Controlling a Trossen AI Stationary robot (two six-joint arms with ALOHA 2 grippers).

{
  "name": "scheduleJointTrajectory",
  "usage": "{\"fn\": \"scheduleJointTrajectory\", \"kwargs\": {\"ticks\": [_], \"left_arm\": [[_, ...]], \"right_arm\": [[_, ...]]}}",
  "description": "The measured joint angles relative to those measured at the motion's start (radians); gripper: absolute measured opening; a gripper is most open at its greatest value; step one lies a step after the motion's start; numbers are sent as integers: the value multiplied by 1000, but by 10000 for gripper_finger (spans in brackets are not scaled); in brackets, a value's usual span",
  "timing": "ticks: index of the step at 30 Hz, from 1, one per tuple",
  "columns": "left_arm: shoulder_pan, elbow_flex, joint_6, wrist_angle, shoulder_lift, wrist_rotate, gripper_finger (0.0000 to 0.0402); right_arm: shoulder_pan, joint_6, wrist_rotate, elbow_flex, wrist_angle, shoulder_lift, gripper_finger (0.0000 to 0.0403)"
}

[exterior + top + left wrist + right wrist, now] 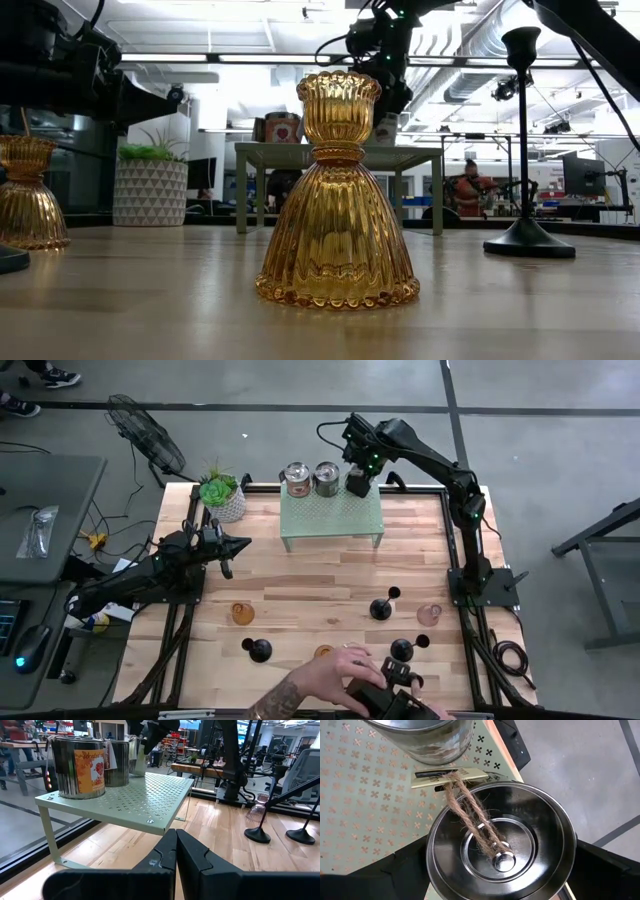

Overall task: Pick & Place candle stick holders
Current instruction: Put the silver scented candle on the shelf

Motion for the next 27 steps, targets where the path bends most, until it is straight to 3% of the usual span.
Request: {"fn": "scheduleJointTrajectory", "kwargs": {"ticks": [27], "left_arm": [[0,0,0,0,0,0,0]], "right_arm": [[1,78,0,0,16,-9,400]]}}
